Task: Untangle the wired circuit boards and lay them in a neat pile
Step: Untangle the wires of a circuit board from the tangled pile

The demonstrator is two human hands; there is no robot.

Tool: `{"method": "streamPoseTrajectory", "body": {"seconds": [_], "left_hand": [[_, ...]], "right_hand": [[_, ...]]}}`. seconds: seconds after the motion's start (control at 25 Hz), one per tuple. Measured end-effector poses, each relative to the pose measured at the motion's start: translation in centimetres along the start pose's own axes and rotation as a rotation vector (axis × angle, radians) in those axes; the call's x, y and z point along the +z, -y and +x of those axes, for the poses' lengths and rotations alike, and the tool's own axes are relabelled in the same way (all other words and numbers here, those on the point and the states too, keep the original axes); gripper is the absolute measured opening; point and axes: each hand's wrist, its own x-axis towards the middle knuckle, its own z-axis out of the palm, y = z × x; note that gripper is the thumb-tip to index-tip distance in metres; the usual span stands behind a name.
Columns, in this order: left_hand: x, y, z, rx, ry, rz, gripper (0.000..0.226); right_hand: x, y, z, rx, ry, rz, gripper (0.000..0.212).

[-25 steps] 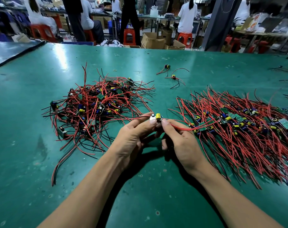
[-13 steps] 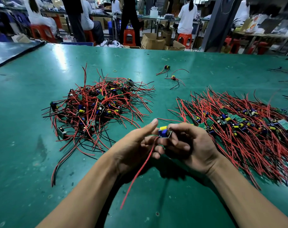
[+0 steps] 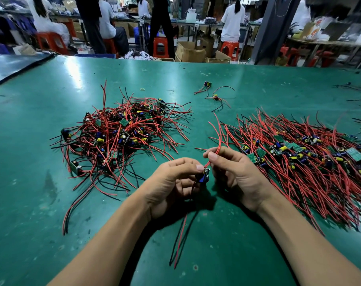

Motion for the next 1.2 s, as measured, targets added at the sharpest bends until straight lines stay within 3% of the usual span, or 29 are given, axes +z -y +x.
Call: {"method": "streamPoseTrajectory", "body": {"seconds": [0.32, 0.44, 0.72, 0.88, 1.2], "left_hand": [[0.2, 0.6, 0.0, 0.015, 0.027, 0.170, 0.016], [0.5, 0.7, 0.0, 0.045, 0.021, 0.207, 0.004], [1.0, 0.8, -0.1, 0.104, -0.087, 0.258, 0.018], [1.3, 1.0, 0.0, 0.146, -0.137, 0.242, 0.015], [1.3, 1.0, -0.2, 0.190, -0.127, 0.355, 0.018]], "right_hand": [[0.3, -0.5, -0.1, 0.086, 0.067, 0.057, 0.014], [0.3, -0.5, -0.1, 0.092, 0.076, 0.034, 0.015], [0.2, -0.3, -0.2, 0.106, 0.103, 0.042, 0.012], [-0.2, -0.1, -0.1, 0.112, 0.161, 0.082, 0.016], [-0.5, -1.1, 0.5, 0.054, -0.008, -0.073, 0.027]]}}
